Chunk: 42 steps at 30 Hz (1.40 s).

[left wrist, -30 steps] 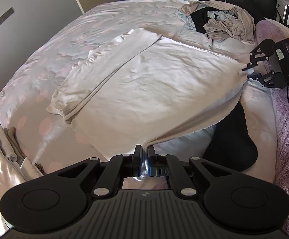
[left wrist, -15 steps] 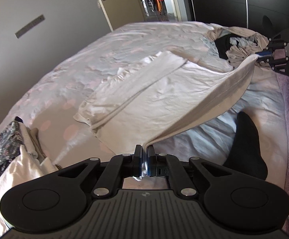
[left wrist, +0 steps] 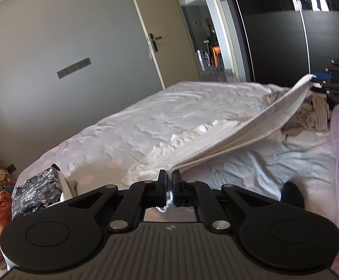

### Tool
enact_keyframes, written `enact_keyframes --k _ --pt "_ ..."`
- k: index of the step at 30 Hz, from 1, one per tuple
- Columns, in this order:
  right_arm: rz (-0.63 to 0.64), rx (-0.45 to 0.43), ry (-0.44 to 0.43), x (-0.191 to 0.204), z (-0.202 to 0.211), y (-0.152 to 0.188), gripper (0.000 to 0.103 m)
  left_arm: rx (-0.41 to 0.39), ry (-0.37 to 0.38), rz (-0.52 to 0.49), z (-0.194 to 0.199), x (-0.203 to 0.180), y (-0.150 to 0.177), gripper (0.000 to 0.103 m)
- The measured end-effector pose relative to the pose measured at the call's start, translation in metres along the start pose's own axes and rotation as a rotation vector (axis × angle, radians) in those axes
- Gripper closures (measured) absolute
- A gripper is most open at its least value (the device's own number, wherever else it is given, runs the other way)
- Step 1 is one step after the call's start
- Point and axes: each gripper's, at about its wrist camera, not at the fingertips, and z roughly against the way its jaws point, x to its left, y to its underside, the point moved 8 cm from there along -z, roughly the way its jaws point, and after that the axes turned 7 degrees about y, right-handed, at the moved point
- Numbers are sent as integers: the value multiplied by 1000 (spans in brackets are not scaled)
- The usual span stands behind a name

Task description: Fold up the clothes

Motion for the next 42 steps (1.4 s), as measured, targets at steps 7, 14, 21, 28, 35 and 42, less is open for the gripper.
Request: enact_keyframes --k 7,14,21,28,35,42 --pt "-1 -66 126 -43 39 -24 103 -55 -35 61 40 9 1 101" --pt "-107 13 -5 -67 41 -16 103 -17 -45 63 37 10 10 103" --pt "-49 124 -358 47 25 15 102 95 33 20 8 -6 35 103" --pt "47 178 -549 123 27 34 99 265 185 -131 -37 -31 67 101" --pt "21 246 -625 144 25 49 94 438 319 -437 -66 -63 92 81" --pt "5 309 -661 160 22 68 78 543 401 -692 -94 -88 120 63"
